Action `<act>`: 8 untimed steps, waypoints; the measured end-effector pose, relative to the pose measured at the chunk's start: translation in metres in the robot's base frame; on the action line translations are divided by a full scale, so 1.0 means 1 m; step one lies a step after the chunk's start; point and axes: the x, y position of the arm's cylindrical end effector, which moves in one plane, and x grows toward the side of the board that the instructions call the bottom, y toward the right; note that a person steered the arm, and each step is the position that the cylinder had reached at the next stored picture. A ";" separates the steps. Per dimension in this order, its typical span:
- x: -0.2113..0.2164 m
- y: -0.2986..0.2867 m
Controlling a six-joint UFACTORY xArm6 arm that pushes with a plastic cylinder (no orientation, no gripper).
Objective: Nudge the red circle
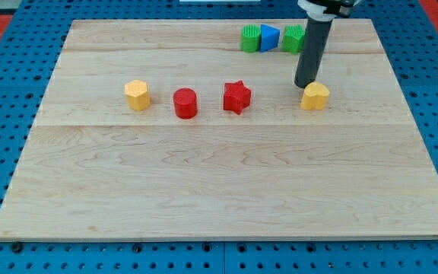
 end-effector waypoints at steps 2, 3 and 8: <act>-0.024 -0.171; -0.024 -0.284; 0.084 -0.197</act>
